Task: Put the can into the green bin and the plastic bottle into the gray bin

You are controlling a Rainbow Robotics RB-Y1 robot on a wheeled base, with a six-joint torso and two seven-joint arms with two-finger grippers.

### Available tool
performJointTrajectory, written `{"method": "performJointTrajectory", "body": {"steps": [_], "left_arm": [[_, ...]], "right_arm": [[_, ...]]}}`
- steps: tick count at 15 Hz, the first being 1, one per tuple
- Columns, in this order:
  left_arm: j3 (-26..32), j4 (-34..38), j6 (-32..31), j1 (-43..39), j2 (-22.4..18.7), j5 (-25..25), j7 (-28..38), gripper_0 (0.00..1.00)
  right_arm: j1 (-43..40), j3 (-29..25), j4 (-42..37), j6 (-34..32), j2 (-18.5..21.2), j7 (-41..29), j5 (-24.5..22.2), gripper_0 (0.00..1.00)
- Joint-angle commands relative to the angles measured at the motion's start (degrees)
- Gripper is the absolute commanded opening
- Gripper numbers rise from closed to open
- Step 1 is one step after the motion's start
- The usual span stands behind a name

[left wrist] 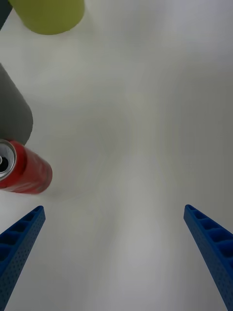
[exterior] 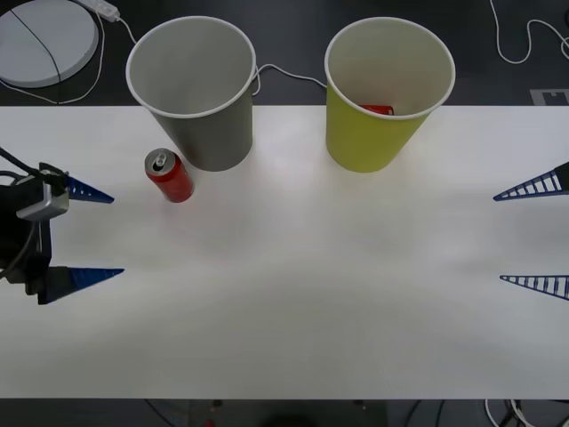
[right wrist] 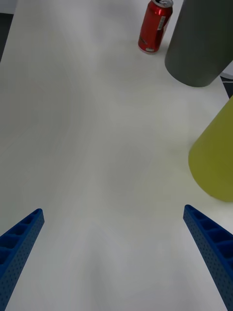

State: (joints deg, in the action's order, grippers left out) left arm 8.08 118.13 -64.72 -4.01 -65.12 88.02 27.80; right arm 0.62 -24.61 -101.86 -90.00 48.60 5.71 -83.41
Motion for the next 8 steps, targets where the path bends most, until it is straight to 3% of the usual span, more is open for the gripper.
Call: {"method": "performJointTrajectory", "body": {"steps": [1,5,8], "left_arm": [[-0.08,4.57,8.82,-5.3,-0.8,2.59,10.44,1.0],[-1.4,8.79,21.57,-10.4,-0.8,12.52,26.26,1.0],[-7.2,8.96,32.82,-11.19,-0.98,20.17,37.07,1.0]], "right_arm": [[0.0,0.0,0.0,0.0,0.0,0.0,0.0,1.0],[0.0,0.0,0.0,0.0,0.0,0.0,0.0,1.0],[0.0,0.0,0.0,0.0,0.0,0.0,0.0,1.0]]}}
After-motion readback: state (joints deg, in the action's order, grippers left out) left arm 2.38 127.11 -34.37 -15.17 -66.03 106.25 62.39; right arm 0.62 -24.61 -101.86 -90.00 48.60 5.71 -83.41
